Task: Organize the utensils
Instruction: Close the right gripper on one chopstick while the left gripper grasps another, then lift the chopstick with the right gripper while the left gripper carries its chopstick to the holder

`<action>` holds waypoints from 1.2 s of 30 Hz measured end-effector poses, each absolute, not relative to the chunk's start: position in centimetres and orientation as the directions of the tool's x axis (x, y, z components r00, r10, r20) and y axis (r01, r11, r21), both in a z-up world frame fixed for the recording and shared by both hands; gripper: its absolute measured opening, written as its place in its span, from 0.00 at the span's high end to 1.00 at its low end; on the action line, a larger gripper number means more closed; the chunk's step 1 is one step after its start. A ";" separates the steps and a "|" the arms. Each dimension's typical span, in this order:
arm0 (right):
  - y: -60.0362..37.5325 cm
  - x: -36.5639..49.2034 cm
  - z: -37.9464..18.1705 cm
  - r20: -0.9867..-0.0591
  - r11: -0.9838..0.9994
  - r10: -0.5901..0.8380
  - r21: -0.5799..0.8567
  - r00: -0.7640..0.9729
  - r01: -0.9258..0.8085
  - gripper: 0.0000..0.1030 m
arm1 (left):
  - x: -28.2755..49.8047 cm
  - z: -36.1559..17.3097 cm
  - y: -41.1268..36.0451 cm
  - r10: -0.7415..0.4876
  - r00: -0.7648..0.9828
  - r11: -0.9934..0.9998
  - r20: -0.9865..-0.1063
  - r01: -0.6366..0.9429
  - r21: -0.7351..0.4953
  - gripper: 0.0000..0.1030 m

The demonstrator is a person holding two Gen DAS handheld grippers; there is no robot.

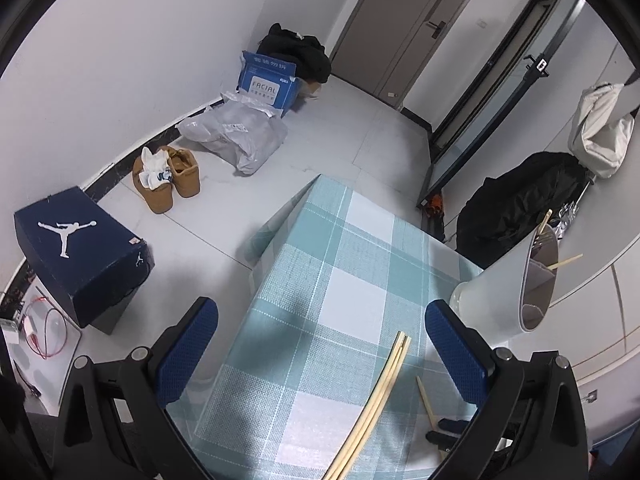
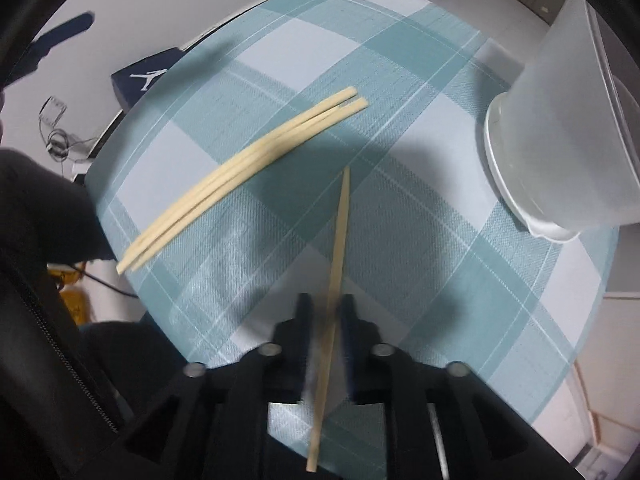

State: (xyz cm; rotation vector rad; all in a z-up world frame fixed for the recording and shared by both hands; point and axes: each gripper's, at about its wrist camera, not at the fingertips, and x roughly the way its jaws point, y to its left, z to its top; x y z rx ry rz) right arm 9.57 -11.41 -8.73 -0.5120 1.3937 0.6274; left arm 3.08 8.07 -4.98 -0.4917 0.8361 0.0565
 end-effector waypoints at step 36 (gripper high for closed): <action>-19.3 11.7 -0.6 -0.646 0.787 0.612 0.438 0.457 -0.434 0.96 | 8.6 -11.6 -2.3 0.028 0.383 0.983 -0.923 0.158 0.095 0.01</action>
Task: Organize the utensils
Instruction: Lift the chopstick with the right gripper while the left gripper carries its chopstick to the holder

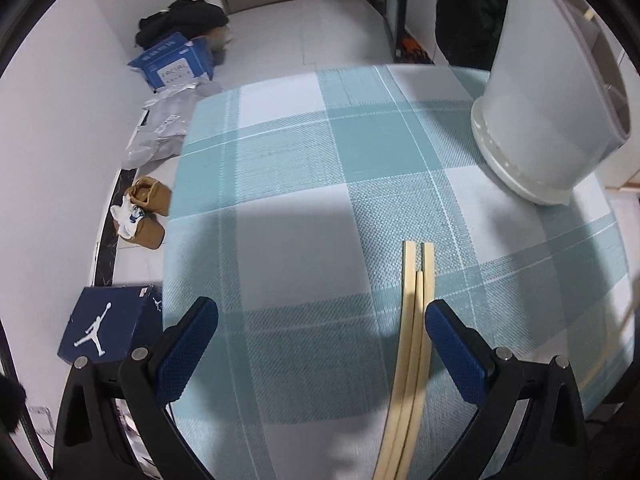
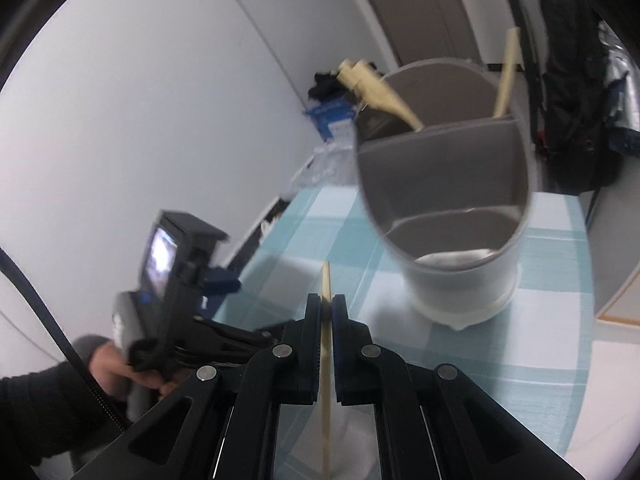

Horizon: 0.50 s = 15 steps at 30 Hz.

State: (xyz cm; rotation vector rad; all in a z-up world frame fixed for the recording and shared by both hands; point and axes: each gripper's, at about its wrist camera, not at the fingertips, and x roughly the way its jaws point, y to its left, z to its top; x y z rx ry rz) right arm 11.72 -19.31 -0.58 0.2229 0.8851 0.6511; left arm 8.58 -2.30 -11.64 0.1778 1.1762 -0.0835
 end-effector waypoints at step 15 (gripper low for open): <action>-23.1 10.0 2.1 -0.591 0.784 0.620 0.466 0.516 -0.409 0.96 | 9.9 -12.5 -1.6 0.002 0.303 0.986 -0.953 0.157 0.052 0.01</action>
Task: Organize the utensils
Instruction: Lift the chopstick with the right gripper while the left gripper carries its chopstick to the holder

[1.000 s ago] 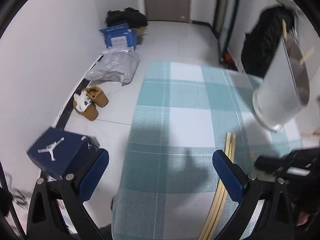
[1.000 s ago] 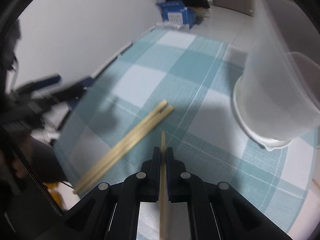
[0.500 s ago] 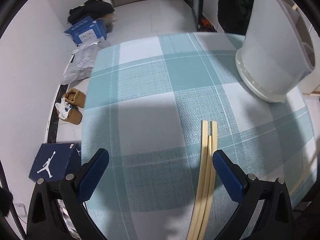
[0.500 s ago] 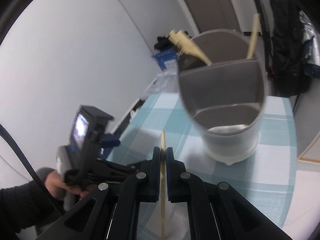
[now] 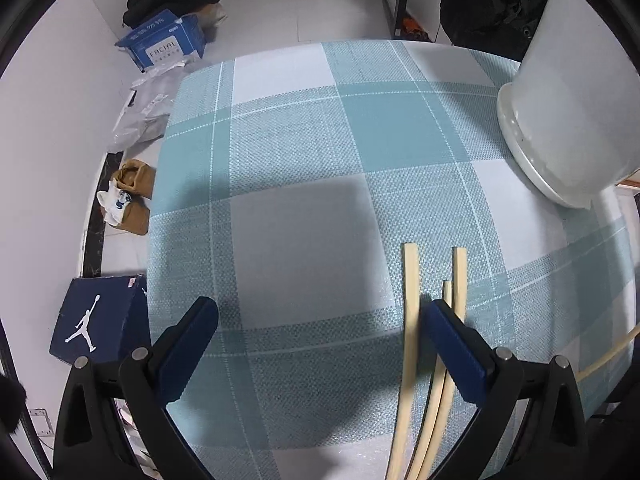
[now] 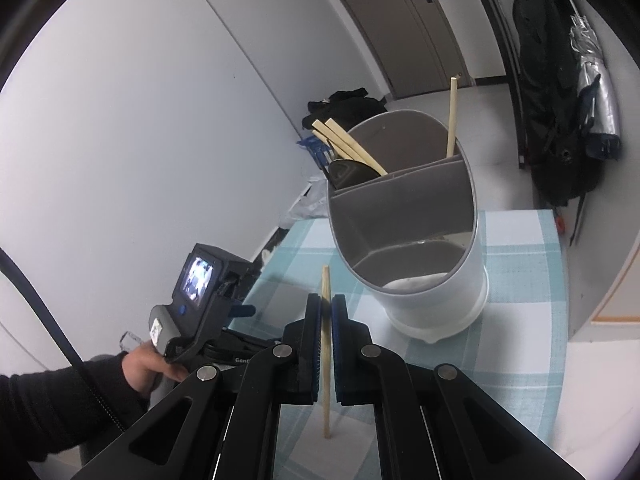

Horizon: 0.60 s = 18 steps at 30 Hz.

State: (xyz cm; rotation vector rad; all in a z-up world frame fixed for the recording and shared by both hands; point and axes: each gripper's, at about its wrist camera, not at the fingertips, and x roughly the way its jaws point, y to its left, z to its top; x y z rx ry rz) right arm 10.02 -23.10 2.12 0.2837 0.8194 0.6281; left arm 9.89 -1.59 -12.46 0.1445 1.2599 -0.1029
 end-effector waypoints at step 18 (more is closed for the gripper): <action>-23.1 10.1 2.6 -0.590 0.791 0.611 0.445 0.528 -0.419 0.96 | 11.4 -11.2 -4.7 -0.076 0.309 0.971 -0.948 0.239 0.000 0.97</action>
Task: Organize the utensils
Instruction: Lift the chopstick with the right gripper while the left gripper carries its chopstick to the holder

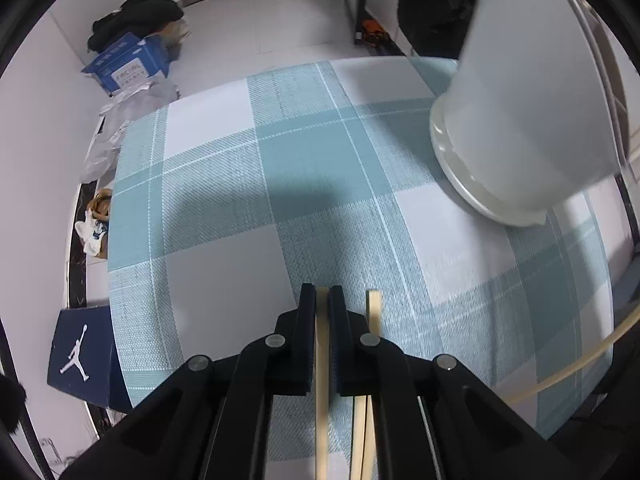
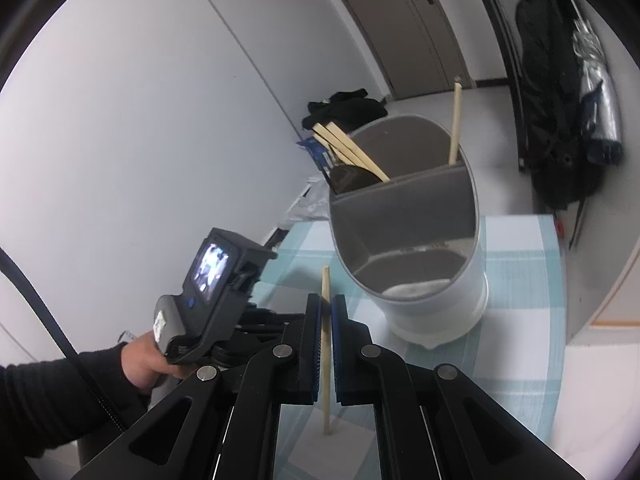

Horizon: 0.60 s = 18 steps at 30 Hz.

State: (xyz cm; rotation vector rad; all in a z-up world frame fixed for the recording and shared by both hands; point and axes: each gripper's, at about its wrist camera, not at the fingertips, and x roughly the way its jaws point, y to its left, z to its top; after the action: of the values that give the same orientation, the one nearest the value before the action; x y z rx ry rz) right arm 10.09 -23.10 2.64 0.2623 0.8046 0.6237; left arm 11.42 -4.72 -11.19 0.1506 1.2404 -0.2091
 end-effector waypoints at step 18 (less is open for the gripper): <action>-22.5 8.8 3.4 -0.568 0.818 0.575 0.390 0.588 -0.423 0.96 | 6.8 -1.0 -0.5 -0.115 0.679 0.990 -0.725 0.021 -0.137 0.97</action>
State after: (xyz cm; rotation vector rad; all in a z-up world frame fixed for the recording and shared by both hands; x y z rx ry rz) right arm 8.79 -22.46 3.39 0.2226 0.7392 0.5873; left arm 6.81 -0.45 -1.02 -0.1209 0.8211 -0.0763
